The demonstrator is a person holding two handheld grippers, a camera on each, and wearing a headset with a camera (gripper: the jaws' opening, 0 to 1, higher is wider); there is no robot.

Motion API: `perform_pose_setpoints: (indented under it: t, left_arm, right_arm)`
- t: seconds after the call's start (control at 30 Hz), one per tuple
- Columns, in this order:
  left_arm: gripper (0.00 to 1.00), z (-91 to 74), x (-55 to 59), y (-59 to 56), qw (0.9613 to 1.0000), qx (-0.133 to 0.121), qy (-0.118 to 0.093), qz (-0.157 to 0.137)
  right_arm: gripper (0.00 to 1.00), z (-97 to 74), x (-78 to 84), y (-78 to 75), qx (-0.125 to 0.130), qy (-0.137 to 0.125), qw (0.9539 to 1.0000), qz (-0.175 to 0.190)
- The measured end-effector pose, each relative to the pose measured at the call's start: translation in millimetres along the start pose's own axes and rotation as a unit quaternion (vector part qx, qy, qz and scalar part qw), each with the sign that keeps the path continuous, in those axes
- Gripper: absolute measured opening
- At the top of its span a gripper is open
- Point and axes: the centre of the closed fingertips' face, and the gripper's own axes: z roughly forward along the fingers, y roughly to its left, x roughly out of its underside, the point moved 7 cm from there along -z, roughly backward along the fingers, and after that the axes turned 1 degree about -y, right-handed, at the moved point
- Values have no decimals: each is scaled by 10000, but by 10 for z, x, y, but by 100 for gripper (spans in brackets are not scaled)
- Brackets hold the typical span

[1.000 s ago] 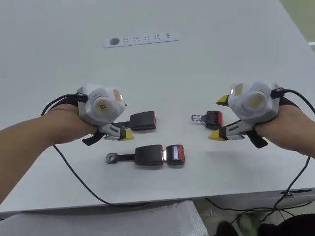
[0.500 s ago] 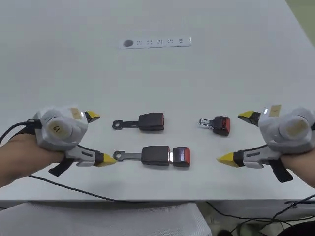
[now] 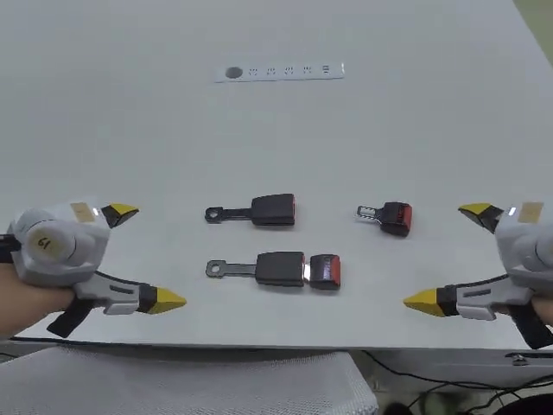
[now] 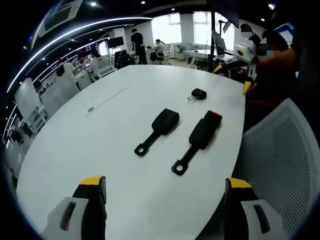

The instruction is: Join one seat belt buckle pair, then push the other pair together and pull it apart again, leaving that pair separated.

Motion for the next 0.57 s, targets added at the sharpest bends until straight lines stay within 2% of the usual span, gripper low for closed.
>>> perform_pose_setpoints:
  t: [0.3, 0.57]
  left_arm:
    - [100, -35, 60, -54, 9999, -102, 0, -77]
    - [100, -46, 52, -64, 9998, -143, -20, -100]
  right_arm:
    - [100, -6, -61, -20, 77, -55, 10000, -2]
    - [100, -47, -75, -66, 97, -16, 9999, -67]
